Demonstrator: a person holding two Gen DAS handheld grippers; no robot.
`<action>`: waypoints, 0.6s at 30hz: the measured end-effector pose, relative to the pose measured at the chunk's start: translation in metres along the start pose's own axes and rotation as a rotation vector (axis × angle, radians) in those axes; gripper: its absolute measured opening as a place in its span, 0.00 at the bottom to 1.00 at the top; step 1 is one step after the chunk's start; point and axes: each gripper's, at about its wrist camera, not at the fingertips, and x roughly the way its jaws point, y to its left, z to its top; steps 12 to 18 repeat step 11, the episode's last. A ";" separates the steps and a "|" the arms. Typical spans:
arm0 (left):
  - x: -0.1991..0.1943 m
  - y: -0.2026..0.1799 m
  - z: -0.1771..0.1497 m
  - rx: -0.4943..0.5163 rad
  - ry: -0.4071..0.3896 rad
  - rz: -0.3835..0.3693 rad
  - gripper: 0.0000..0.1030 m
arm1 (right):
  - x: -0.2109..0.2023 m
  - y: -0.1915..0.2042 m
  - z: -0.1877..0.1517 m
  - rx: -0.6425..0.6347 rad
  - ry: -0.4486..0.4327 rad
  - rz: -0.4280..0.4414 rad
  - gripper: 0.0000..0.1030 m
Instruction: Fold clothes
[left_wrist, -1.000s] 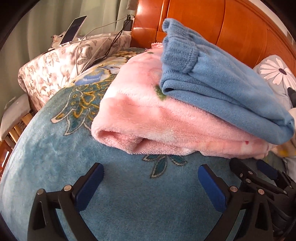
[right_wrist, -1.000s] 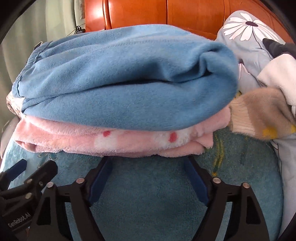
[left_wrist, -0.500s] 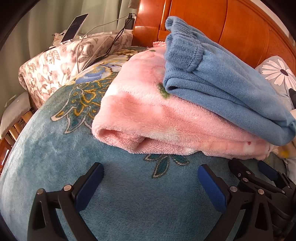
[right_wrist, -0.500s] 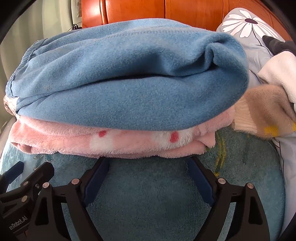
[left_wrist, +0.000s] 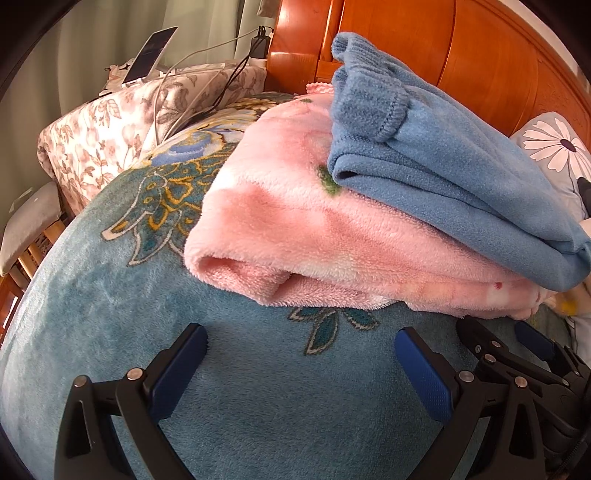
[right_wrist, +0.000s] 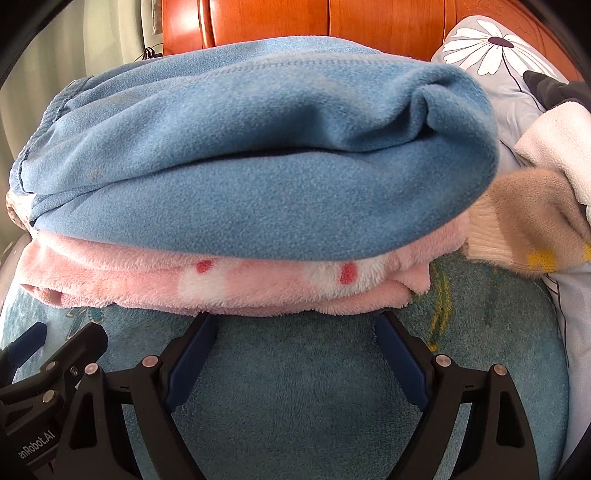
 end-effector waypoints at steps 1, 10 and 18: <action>0.001 0.001 0.001 0.000 0.000 0.000 1.00 | 0.000 0.000 0.000 0.000 0.000 -0.001 0.87; 0.006 0.005 0.003 -0.001 0.002 0.001 1.00 | -0.002 0.001 0.001 0.001 0.000 -0.003 0.87; 0.006 0.005 0.004 -0.001 0.002 0.001 1.00 | -0.005 0.004 -0.002 0.001 0.000 -0.004 0.87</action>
